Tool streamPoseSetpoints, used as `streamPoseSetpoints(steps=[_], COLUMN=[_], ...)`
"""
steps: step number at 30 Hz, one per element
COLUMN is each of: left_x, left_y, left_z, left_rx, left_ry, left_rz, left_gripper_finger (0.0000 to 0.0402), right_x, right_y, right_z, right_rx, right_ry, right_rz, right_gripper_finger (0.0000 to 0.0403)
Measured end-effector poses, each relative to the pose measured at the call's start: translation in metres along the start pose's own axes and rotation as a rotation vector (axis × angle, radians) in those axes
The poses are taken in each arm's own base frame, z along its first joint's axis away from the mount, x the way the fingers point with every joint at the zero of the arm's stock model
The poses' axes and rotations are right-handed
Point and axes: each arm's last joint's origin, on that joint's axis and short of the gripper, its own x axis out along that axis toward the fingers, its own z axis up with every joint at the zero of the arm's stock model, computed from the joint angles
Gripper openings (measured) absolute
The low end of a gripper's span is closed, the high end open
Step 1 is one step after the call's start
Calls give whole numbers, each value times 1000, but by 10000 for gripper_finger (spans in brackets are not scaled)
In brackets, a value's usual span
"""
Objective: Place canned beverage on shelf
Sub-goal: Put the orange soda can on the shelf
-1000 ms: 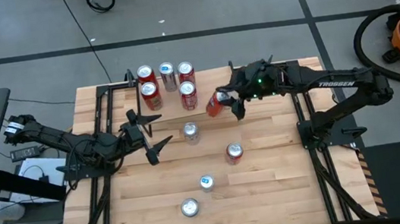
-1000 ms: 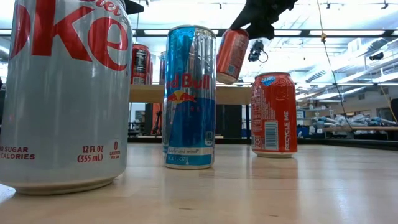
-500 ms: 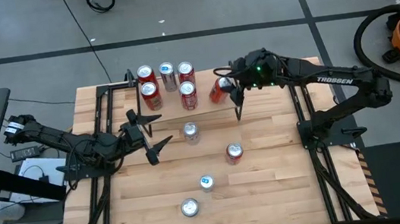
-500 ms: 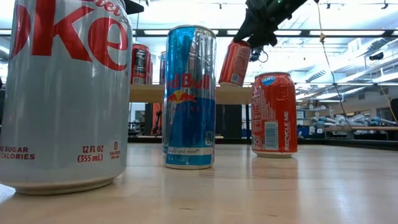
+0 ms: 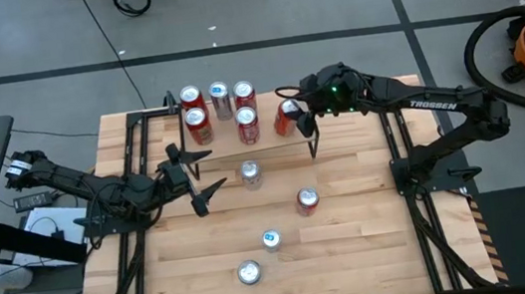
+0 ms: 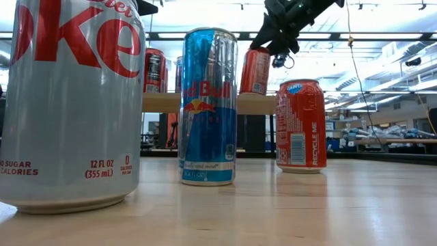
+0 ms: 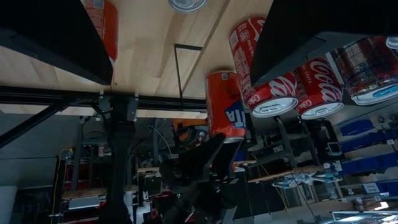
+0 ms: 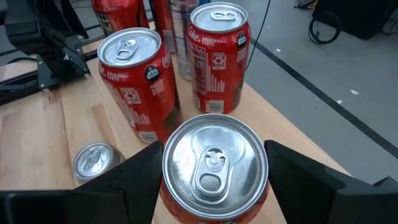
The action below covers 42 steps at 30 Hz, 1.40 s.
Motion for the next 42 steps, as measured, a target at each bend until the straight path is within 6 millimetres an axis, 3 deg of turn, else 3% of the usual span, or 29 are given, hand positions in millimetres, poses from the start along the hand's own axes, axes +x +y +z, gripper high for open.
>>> streamPoseSetpoints(steps=[14,19,26,32,42], left_x=[0,0,-1,-1,-1], left_y=[0,0,-1,-1,-1], left_z=[0,0,-1,-1,-1], left_rx=[-1,-2,-4,-19,-20], left_ry=[0,2,5,5,5], left_rz=[0,-3,-6,-6,-6], left_gripper_finger=[392,392,392,392,392], right_x=[-1,-17,-33,-17,24], right_y=[0,6,18,29,33], right_z=[8,10,-3,-21,-31], right_rx=[15,-17,-112,-130,-94], right_ry=[-86,-111,2,149,174], right_rz=[4,28,49,-49,-234], right_gripper_finger=[319,320,320,320,320])
